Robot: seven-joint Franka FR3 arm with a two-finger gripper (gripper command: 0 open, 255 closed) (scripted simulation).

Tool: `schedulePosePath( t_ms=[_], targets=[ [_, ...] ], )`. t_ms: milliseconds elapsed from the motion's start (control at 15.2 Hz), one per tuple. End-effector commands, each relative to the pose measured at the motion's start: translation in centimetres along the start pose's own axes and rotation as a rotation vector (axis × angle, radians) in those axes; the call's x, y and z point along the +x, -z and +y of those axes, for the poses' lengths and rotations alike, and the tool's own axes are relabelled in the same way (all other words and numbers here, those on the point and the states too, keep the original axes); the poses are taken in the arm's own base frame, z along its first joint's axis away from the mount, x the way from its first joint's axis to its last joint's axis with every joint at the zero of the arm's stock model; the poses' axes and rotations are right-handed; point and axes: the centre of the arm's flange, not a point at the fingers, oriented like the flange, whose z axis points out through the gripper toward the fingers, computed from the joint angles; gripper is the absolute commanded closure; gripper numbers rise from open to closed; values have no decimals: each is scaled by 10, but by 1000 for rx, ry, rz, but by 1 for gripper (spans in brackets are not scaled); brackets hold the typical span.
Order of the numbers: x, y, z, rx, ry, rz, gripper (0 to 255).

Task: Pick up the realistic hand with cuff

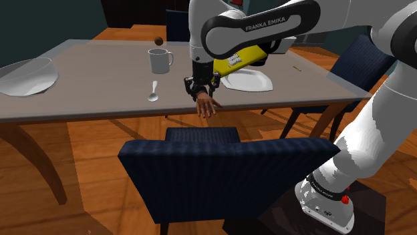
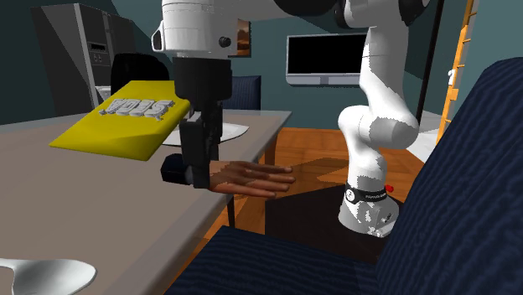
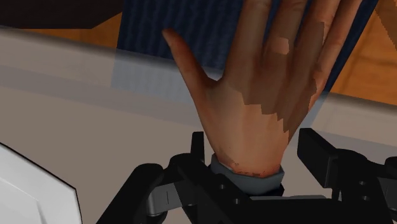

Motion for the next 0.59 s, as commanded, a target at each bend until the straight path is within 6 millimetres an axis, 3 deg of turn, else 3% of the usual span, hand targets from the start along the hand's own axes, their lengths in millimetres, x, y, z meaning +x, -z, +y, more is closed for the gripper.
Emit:
schedulePosePath(
  t_ms=[0,528],
  targets=[
    [0,-1,0,-1,1,-3,255],
    [1,36,2,-1,1,-3,255]
  ],
)
